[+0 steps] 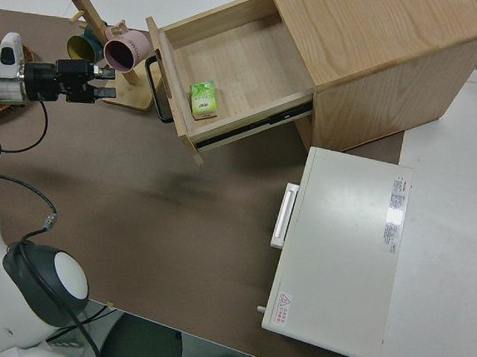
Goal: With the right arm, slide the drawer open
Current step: 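Open the right gripper and release the drawer handle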
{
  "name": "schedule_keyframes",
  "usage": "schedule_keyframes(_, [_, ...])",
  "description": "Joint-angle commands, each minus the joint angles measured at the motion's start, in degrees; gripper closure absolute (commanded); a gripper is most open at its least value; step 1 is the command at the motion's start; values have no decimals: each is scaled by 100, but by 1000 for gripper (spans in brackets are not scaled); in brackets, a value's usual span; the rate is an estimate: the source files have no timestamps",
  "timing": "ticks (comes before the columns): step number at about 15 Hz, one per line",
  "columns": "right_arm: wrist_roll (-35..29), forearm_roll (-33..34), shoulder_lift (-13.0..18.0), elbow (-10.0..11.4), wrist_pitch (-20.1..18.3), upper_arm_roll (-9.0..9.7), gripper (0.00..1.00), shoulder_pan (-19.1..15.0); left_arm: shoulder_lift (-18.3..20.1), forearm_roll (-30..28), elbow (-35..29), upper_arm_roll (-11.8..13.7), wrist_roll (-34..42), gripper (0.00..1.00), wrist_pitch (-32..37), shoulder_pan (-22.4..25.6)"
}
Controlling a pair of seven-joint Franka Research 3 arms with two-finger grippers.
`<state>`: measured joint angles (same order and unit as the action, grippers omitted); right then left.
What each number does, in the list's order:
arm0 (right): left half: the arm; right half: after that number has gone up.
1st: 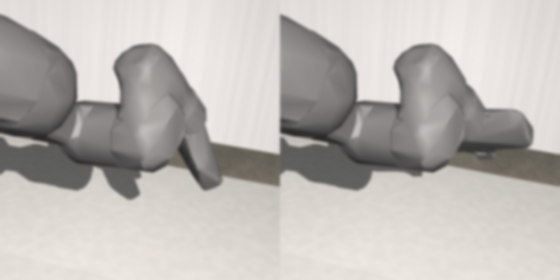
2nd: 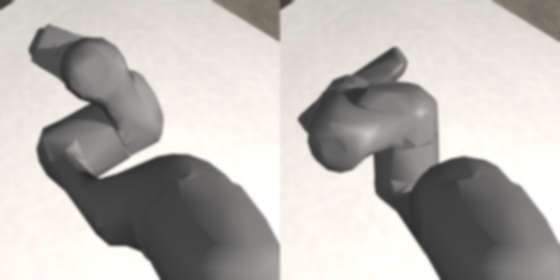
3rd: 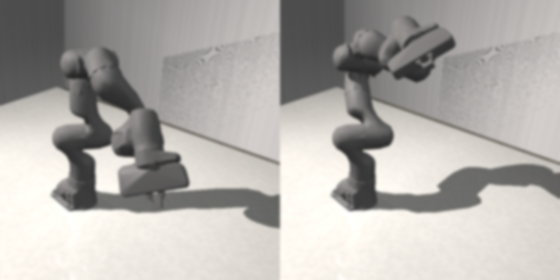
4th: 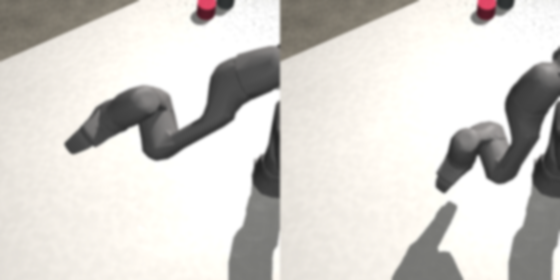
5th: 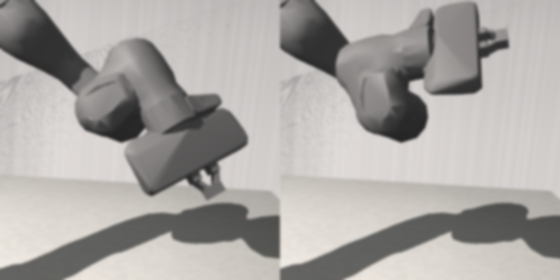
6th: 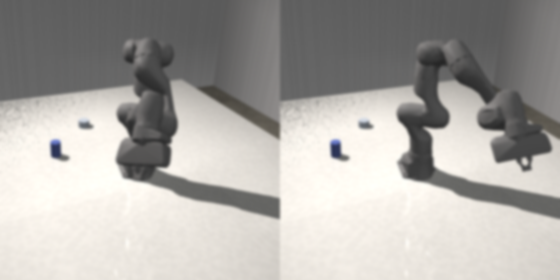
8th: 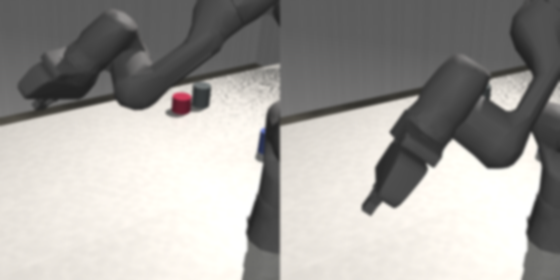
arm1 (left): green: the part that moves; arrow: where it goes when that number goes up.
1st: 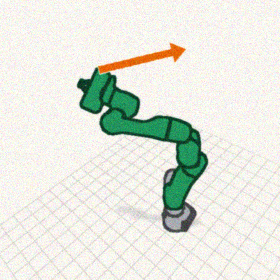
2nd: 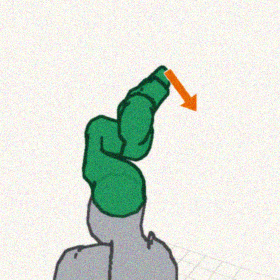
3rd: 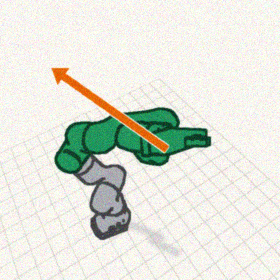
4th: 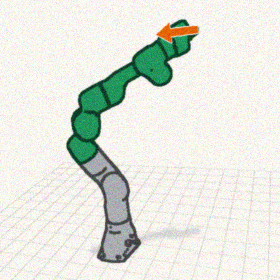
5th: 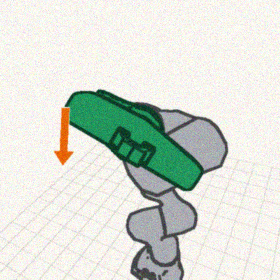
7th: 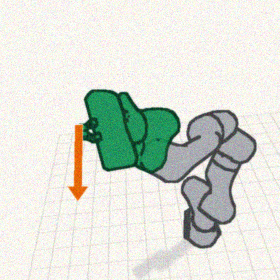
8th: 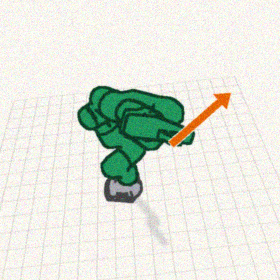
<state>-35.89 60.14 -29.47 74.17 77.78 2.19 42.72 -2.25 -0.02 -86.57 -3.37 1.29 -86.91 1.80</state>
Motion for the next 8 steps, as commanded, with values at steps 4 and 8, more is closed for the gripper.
schedule_keyframes(4, [-296, -1758, 880, -51, 563, 132, 17, -597, -65, 98, 140, -40, 56, 7, 113, 31])
schedule_keyframes(8, [-209, -2672, 1338, -34, 677, 132, 17, -1001, -65, 98, 140, -40, 56, 7, 113, 31])
